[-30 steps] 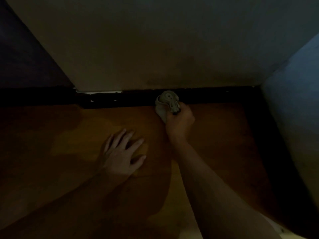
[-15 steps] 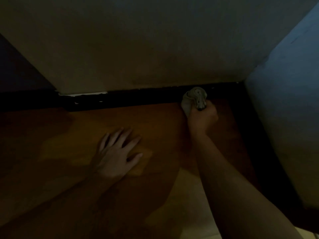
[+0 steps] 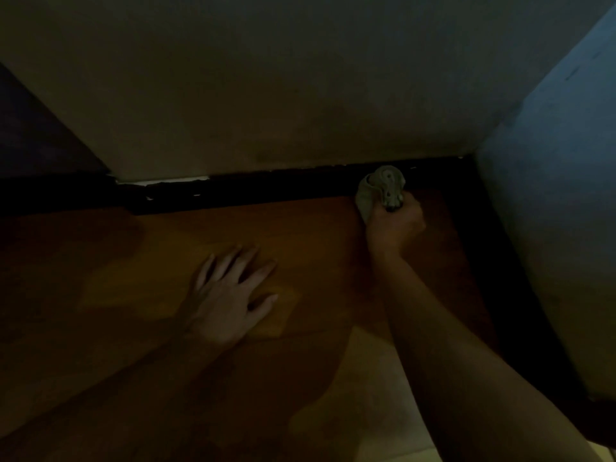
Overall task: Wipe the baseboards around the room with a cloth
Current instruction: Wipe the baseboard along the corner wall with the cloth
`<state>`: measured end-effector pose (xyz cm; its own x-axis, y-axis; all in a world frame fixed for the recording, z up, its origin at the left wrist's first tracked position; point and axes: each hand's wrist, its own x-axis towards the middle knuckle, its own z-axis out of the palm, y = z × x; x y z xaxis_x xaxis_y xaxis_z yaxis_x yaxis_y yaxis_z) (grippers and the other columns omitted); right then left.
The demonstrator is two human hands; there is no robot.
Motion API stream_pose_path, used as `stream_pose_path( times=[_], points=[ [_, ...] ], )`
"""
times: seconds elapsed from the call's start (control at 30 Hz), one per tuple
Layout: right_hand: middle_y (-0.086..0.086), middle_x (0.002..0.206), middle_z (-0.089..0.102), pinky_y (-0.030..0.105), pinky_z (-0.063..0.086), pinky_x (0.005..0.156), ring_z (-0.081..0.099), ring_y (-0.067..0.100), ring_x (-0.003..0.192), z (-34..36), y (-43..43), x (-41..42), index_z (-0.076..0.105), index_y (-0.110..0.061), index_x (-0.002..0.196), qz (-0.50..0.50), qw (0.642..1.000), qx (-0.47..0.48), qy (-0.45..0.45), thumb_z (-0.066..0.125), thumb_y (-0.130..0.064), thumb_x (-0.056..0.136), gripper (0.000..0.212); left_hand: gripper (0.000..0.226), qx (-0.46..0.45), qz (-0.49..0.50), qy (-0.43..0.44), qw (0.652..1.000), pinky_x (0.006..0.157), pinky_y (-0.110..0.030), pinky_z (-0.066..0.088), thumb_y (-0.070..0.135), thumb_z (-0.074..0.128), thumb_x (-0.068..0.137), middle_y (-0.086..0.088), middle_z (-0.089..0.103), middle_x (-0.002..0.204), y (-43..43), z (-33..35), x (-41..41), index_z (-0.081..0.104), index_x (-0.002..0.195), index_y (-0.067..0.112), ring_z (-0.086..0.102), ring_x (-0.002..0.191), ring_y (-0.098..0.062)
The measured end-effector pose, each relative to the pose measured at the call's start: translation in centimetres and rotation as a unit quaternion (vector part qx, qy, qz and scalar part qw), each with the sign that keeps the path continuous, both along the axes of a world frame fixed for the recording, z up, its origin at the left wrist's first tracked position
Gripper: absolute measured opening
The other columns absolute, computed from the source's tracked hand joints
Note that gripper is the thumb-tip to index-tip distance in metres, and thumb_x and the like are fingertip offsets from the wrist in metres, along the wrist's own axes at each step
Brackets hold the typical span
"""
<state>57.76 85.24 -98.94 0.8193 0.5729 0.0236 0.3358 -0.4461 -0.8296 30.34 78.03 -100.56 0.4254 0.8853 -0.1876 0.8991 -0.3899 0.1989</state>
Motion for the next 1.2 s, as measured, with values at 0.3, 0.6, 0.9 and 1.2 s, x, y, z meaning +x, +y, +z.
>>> stream_pose_path(
  times=[0.3,0.6,0.9,1.2],
  points=[
    [0.010,0.101,0.067,0.033,0.049,0.077,0.063,0.024,0.092,0.0,-0.2,-1.7,0.071,-0.012,0.100,0.039,0.999,0.000,-0.006,0.063,-0.021,0.086,0.018,0.073,-0.010,0.001,-0.002,1.000,0.124,-0.047,0.008,0.074,0.012,0.089,0.010,0.018,0.166,0.0,0.3,0.0,0.033,0.153,0.046,0.011,0.154,-0.018],
    [0.015,0.106,0.066,0.021,0.033,0.073,0.062,0.028,0.097,-0.1,-0.6,-6.1,0.070,-0.009,0.106,0.126,0.992,0.003,-0.008,0.064,-0.015,0.085,0.022,0.074,-0.007,0.008,0.011,1.000,0.123,-0.044,0.004,0.076,0.008,0.086,0.011,0.015,0.166,0.0,0.2,0.1,0.031,0.152,0.050,0.007,0.154,-0.017],
    [0.011,0.103,0.068,0.024,0.040,0.071,0.059,0.018,0.089,0.3,-0.3,-4.7,0.071,-0.010,0.102,0.182,0.983,0.003,-0.005,0.069,-0.019,0.082,0.022,0.075,-0.015,0.009,0.003,1.000,0.123,-0.045,0.006,0.078,0.008,0.085,0.012,0.017,0.166,0.1,0.3,0.2,0.033,0.150,0.051,0.009,0.153,-0.016],
    [0.008,0.095,0.069,0.032,0.051,0.076,0.065,0.023,0.088,0.0,0.1,0.9,0.070,-0.014,0.094,0.013,0.999,-0.025,0.019,0.064,-0.023,0.087,0.012,0.072,-0.013,0.007,-0.017,1.000,0.123,-0.046,0.003,0.076,0.013,0.088,0.010,0.015,0.167,0.0,-0.1,0.0,0.035,0.151,0.047,0.009,0.154,-0.018]
  ],
)
